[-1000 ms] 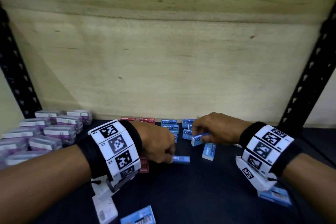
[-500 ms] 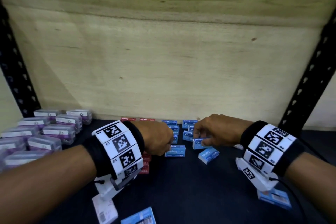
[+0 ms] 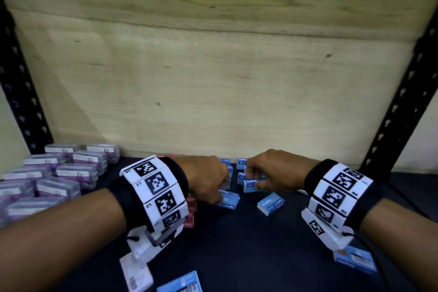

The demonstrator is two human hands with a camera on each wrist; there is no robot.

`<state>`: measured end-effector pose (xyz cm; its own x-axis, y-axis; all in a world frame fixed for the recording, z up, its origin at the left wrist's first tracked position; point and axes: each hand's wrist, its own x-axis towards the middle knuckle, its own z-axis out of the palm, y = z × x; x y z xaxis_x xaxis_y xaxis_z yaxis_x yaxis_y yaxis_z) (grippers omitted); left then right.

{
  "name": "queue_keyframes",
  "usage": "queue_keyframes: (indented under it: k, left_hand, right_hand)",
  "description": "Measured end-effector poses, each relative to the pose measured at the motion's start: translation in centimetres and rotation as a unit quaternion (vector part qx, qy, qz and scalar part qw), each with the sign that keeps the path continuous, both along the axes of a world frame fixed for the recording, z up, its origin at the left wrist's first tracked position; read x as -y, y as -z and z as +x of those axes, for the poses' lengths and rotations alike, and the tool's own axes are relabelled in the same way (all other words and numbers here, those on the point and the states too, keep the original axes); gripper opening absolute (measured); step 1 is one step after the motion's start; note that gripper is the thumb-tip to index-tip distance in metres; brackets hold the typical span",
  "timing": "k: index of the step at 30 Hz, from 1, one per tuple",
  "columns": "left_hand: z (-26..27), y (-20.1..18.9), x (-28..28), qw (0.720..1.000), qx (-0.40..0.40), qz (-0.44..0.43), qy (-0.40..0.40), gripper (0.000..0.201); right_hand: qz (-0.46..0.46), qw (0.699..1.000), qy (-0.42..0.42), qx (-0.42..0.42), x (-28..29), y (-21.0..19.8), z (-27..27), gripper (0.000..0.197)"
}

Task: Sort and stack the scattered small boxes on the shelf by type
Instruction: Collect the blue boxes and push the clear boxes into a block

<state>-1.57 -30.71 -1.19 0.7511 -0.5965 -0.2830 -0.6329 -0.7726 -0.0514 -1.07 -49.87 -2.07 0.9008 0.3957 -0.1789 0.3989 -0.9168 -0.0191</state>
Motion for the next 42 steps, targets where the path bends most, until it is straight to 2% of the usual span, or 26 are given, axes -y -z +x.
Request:
queue_keyframes:
  k: [5, 10, 17, 21, 26, 28, 32, 37, 42]
  left_hand:
    - [0.1, -1.1, -0.4, 1.000, 0.000, -0.021, 0.001, 0.028]
    - [0.2, -0.8, 0.0, 0.999, -0.018, -0.026, 0.012, 0.028]
    - [0.7, -0.2, -0.3, 0.994, -0.014, -0.105, 0.017, 0.023]
    - [0.8, 0.0, -0.4, 0.989, -0.039, -0.140, 0.038, 0.026]
    - [0.8, 0.4, -0.2, 0.989, -0.051, -0.122, 0.068, 0.036]
    - [0.9, 0.6, 0.0, 0.989, -0.049, -0.118, 0.075, 0.038]
    - [1.1, 1.1, 0.6, 0.989, -0.046, -0.123, 0.061, 0.037]
    - [1.0, 1.9, 1.4, 0.992, -0.033, -0.101, 0.073, 0.036]
    - [0.8, 2.1, 1.3, 0.994, -0.018, -0.087, 0.065, 0.034]
  right_hand:
    - [-0.013, 1.000, 0.005, -0.005, 0.0, 0.3, 0.0, 0.018]
    - [-0.036, 0.999, -0.019, -0.023, -0.2, 0.2, -0.2, 0.031]
    - [-0.038, 0.999, -0.008, -0.026, -0.2, 0.4, 0.1, 0.031]
    - [-0.039, 0.999, -0.005, -0.022, -0.2, 0.3, 0.0, 0.033]
    - [-0.017, 0.998, 0.060, -0.015, 1.0, -0.3, -0.8, 0.023]
    - [-0.027, 0.994, 0.099, -0.030, 1.4, -0.9, -1.4, 0.028]
    - [-0.067, 0.985, 0.140, -0.074, 1.3, -1.0, -2.3, 0.055]
    - [-0.087, 0.981, 0.151, -0.084, 0.0, 0.1, -2.8, 0.069]
    - [-0.096, 0.980, 0.155, -0.082, -0.7, 0.2, -3.3, 0.073]
